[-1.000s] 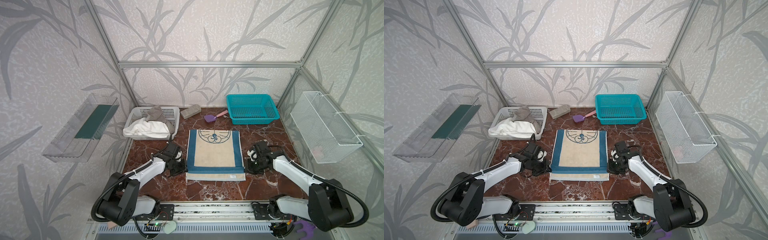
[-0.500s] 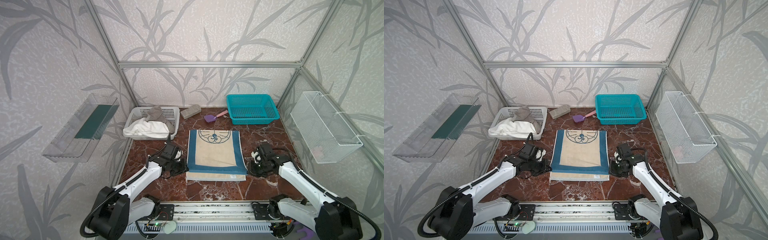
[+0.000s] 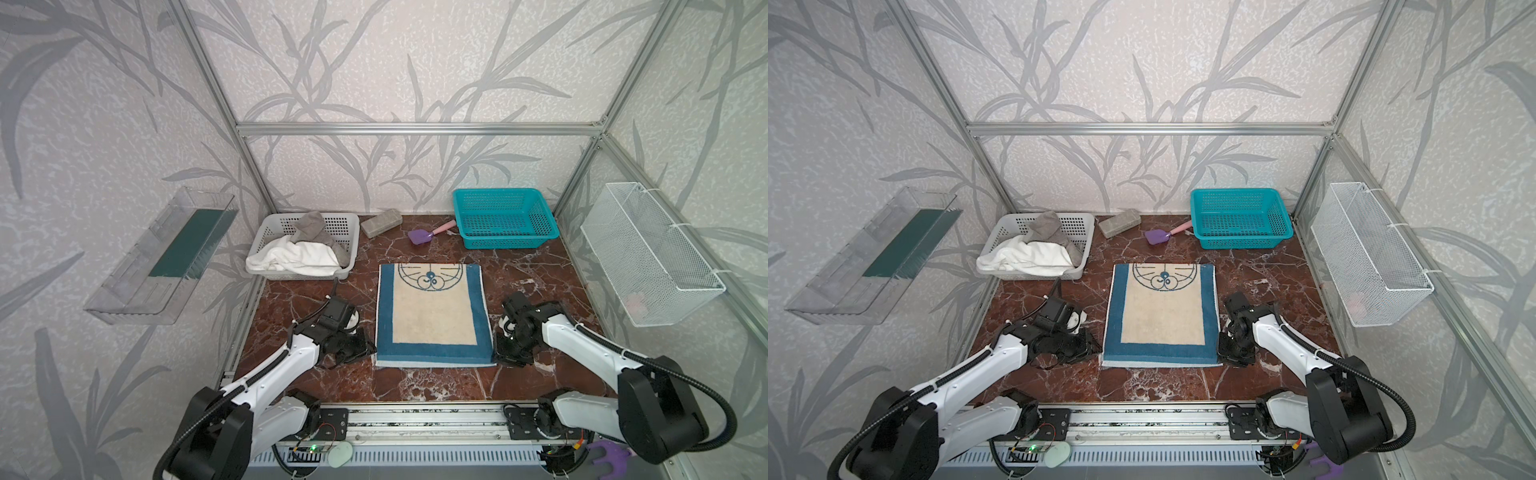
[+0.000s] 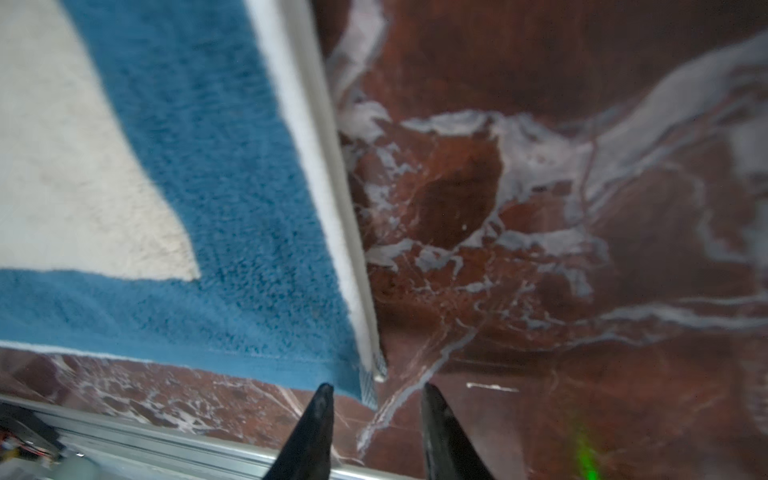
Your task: Fold and stack the towels
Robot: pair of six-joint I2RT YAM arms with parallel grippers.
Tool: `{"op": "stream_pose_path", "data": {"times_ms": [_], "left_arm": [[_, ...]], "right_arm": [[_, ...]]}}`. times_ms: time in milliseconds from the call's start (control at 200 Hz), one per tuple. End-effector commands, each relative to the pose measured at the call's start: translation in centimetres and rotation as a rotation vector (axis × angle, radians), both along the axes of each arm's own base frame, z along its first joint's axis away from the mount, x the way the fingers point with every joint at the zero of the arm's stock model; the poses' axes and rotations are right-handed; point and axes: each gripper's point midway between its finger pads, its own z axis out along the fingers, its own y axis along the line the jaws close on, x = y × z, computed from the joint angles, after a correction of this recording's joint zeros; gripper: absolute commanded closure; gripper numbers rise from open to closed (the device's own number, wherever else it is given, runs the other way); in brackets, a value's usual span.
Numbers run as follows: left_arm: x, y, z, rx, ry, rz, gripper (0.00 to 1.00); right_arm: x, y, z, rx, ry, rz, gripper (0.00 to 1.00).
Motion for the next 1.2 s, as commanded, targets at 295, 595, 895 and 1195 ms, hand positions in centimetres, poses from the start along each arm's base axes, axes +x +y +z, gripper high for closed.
{"op": "stream_pose_path", "data": {"times_ms": [295,595,895,1195], "left_arm": [[3.7,-3.1,2.2,0.104,-0.077,-0.118,0.75],[-0.9,-1.4,-5.2,0.445,0.107,-0.222,0.59],[-7.0,3.5,-5.2,0.552,0.21,-0.128,0.59],[2.1,2.4,2.4,0.497,-0.067,-0.109,0.51]], "right_arm": [[2.9,3.2,1.9,-0.032,-0.095,0.152,0.65],[-1.6,5.6,-4.0,-0.041,0.064,0.282,0.79],[-6.1,7.0,-3.6,-0.062,0.075,0.329,0.82],[4.4,7.0,5.3,-0.093,-0.274,0.283,0.69]]}}
